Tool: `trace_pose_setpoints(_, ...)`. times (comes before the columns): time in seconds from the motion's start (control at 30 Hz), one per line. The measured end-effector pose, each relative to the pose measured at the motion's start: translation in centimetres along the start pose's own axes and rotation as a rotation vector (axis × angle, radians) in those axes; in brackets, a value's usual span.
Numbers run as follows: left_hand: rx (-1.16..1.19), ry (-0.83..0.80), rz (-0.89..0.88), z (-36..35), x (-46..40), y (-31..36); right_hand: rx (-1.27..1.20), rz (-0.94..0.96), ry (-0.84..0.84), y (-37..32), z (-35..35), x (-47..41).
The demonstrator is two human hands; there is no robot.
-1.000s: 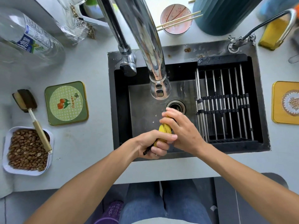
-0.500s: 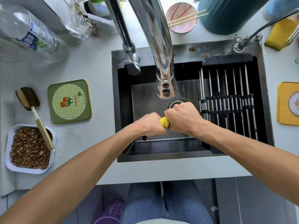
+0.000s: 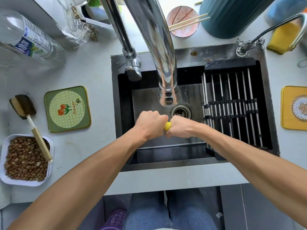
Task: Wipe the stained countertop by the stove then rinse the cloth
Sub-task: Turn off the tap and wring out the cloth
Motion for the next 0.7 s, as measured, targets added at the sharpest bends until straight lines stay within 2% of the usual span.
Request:
trace_pose_setpoints(0.47, -0.084, 0.053, -0.155, 0.0, -0.3, -0.2, -0.441, -0.040, -0.092, 0.8, -1.2, 1.1)
trace_pose_setpoints(0.7, -0.037, 0.035, -0.055, -0.1, 0.1, 0.6, -0.212, -0.031, 0.086, 1.0, -1.1, 1.4)
Point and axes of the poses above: each hand's wrist, its own x-axis away from the middle knuckle, its own z-axis out of the back of the hand, y = z × x, the point moved 1 cm from there along -x, towards the middle knuckle, and after that the axes turned 2 degrees about y, right-handed, at the moved point
